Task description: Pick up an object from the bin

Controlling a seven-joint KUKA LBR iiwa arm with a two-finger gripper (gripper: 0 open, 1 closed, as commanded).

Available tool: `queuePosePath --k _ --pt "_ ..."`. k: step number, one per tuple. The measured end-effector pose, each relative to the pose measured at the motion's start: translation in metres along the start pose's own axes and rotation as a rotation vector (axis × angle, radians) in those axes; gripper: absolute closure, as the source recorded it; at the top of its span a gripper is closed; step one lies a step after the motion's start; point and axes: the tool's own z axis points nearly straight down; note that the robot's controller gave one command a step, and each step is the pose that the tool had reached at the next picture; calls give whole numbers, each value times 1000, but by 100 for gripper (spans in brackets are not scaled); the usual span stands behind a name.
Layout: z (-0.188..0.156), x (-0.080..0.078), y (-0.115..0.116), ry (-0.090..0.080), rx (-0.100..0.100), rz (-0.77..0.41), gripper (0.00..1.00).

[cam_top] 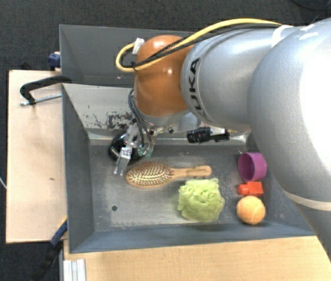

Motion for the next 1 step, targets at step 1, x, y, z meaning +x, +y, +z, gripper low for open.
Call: queuePosePath --k 1 --pt "11 -7 3 -30 -13 1 0"
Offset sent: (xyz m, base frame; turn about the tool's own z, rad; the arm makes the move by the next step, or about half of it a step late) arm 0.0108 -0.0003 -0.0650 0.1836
